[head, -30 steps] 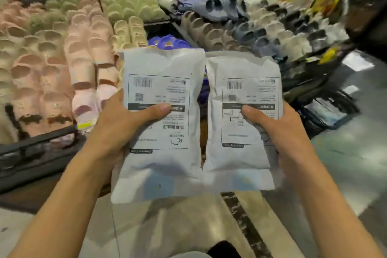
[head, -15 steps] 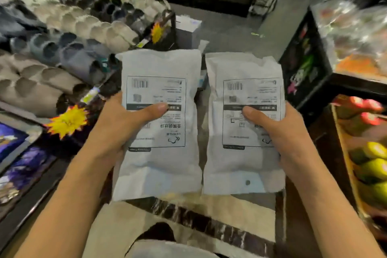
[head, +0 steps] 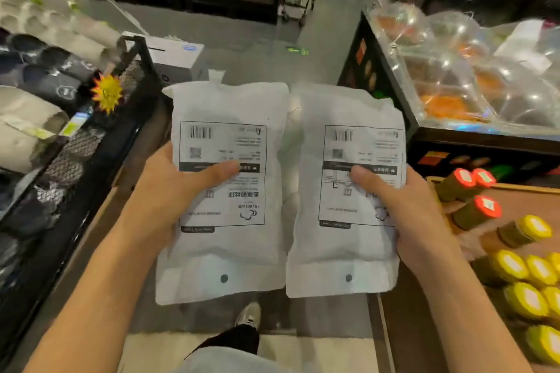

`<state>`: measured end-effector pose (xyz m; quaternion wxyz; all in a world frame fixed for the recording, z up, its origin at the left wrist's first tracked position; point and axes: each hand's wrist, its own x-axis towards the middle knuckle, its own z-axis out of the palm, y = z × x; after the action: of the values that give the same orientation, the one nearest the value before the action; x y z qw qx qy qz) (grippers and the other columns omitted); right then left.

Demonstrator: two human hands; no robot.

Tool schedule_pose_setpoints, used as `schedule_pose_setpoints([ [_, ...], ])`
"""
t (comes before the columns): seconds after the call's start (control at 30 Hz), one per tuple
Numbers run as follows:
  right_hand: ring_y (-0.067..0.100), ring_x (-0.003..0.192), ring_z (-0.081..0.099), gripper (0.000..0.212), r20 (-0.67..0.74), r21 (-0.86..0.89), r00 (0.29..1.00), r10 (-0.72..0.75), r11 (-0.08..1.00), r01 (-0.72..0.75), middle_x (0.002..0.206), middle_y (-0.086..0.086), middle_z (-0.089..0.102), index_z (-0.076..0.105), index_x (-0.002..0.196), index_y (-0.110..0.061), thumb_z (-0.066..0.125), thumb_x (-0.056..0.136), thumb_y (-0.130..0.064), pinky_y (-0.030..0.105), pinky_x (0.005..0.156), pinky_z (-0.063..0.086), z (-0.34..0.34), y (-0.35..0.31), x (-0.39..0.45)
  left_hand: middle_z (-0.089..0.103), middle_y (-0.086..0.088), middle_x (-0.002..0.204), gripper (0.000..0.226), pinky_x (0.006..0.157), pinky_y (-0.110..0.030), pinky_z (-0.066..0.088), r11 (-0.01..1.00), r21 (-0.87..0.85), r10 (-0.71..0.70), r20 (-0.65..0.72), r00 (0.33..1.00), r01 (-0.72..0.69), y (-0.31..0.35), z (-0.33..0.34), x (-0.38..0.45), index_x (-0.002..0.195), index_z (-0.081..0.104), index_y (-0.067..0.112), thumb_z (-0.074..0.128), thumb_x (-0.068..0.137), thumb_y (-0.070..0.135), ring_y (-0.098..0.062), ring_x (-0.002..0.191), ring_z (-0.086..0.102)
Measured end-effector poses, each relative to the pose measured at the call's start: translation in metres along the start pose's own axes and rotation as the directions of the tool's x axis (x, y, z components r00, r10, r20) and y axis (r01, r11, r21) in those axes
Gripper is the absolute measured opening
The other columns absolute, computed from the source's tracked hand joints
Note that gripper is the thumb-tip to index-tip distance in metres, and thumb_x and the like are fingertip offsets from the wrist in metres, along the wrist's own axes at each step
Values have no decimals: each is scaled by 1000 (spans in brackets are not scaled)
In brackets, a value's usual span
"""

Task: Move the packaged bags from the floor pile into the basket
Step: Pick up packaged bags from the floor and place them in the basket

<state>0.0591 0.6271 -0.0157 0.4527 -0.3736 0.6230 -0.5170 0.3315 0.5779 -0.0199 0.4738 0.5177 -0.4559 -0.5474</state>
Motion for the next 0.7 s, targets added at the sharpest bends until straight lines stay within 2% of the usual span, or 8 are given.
schedule_pose_setpoints([
  [0.1, 20, 93, 80, 46, -33, 5, 999, 10, 1000, -10, 106, -1, 82, 68, 122, -22, 81, 78, -23, 42, 78, 65, 10, -18, 60, 82, 3, 103, 55, 77, -41, 65, 1000, -8, -29, 11, 1000, 29, 9, 6, 68, 119, 72, 19, 82, 65, 19, -19, 92, 80],
  [0.17, 19, 94, 80, 49, -49, -5, 999, 7, 1000, -7, 107, -1, 81, 67, 124, -21, 82, 78, -24, 43, 80, 64, 13, -27, 97, 81, 1, 107, 58, 85, -47, 63, 999, -3, -35, 25, 999, 35, 14, 12, 108, 123, 71, 19, 83, 66, 22, -22, 97, 79],
  [0.3, 17, 92, 80, 49, -58, -13, 998, 4, 1000, -5, 105, -4, 82, 67, 123, -22, 82, 77, -26, 40, 77, 64, 17, -37, 168, 81, 1, 110, 56, 79, -38, 66, 999, -21, -32, 53, 998, 33, 18, 31, 176, 125, 70, 19, 81, 70, 18, -21, 99, 79],
  [0.4, 15, 94, 80, 41, -44, -13, 999, 10, 1000, -11, 106, -6, 81, 68, 123, -26, 80, 83, -22, 38, 76, 65, 15, -37, 227, 80, 1, 112, 55, 76, -34, 65, 999, -18, -43, 69, 997, 44, 18, 51, 230, 126, 69, 20, 79, 71, 17, -19, 100, 78],
  [0.53, 15, 97, 79, 38, -15, -37, 1000, 8, 999, -8, 107, -7, 81, 69, 121, -29, 80, 85, -21, 42, 83, 63, 11, -41, 317, 81, 6, 104, 48, 67, -25, 63, 998, -32, -61, 13, 998, 61, 20, 82, 303, 115, 70, 26, 79, 69, 16, -14, 93, 79],
  [0.6, 13, 99, 78, 40, 17, -39, 1000, -1, 999, 2, 109, -9, 80, 70, 121, -32, 81, 84, -23, 43, 87, 61, 9, -49, 366, 82, 6, 102, 46, 66, -26, 63, 997, -36, -68, -40, 997, 67, 25, 97, 340, 113, 71, 25, 80, 69, 15, -15, 91, 79],
  [0.7, 16, 101, 77, 48, 84, -69, 996, 4, 998, 2, 111, -10, 79, 71, 119, -38, 85, 74, -34, 52, 93, 60, 10, -68, 439, 82, 4, 100, 47, 64, -28, 64, 996, -34, -88, -141, 986, 84, 36, 114, 393, 111, 72, 25, 82, 66, 17, -17, 88, 80],
])
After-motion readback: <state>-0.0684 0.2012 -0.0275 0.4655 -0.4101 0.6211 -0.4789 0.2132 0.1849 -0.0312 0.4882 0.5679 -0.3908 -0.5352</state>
